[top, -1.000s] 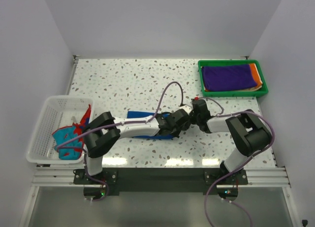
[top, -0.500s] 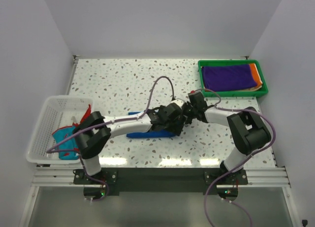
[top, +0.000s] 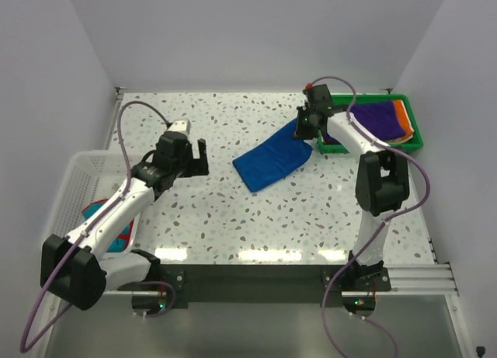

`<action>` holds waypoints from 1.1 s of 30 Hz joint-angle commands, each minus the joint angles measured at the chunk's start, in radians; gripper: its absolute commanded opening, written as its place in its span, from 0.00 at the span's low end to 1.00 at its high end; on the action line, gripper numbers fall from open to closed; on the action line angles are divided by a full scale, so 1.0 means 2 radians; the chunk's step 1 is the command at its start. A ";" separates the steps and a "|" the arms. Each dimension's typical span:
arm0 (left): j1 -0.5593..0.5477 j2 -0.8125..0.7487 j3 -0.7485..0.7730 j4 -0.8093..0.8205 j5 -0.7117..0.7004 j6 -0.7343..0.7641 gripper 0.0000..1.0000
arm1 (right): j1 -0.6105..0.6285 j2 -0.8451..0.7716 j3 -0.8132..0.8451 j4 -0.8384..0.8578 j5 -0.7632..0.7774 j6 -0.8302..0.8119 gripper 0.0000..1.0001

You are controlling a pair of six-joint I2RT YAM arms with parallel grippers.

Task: Fold and stack the towels
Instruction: Neatly place the folded towel into the bin

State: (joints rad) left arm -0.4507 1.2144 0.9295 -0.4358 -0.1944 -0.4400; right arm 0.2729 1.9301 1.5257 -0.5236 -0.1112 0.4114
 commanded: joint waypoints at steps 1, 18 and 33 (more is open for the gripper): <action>0.038 -0.038 -0.043 -0.007 0.017 0.038 1.00 | -0.018 0.026 0.097 -0.088 0.070 -0.088 0.00; 0.090 -0.040 -0.080 0.021 0.028 0.054 1.00 | -0.100 0.096 0.301 -0.136 0.287 -0.295 0.00; 0.090 -0.026 -0.082 0.022 0.032 0.054 1.00 | -0.129 0.093 0.283 -0.053 0.327 -0.384 0.00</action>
State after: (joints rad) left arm -0.2768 1.1572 0.7704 -0.4271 -0.1413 -0.3546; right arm 0.0254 2.1269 2.0853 -0.7029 0.5041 -0.2832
